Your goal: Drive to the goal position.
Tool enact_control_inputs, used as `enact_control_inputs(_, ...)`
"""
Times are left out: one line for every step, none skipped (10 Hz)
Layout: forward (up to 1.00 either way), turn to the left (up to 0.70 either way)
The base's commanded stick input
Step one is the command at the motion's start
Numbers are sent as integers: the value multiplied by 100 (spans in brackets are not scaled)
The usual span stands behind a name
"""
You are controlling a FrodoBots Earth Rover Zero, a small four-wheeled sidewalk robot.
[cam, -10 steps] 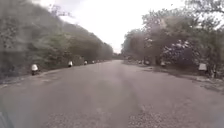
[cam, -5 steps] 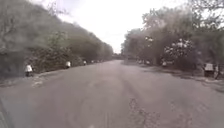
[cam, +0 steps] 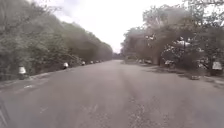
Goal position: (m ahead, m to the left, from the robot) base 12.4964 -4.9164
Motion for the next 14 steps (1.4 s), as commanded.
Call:
enact_control_inputs(70, 7)
enact_control_inputs(70, 0)
enact_control_inputs(70, 0)
enact_control_inputs(70, 0)
enact_control_inputs(70, 0)
enact_control_inputs(70, 0)
enact_control_inputs(70, 0)
enact_control_inputs(70, 0)
enact_control_inputs(70, 0)
enact_control_inputs(70, 0)
enact_control_inputs(70, 0)
enact_control_inputs(70, 0)
enact_control_inputs(70, 0)
enact_control_inputs(70, 0)
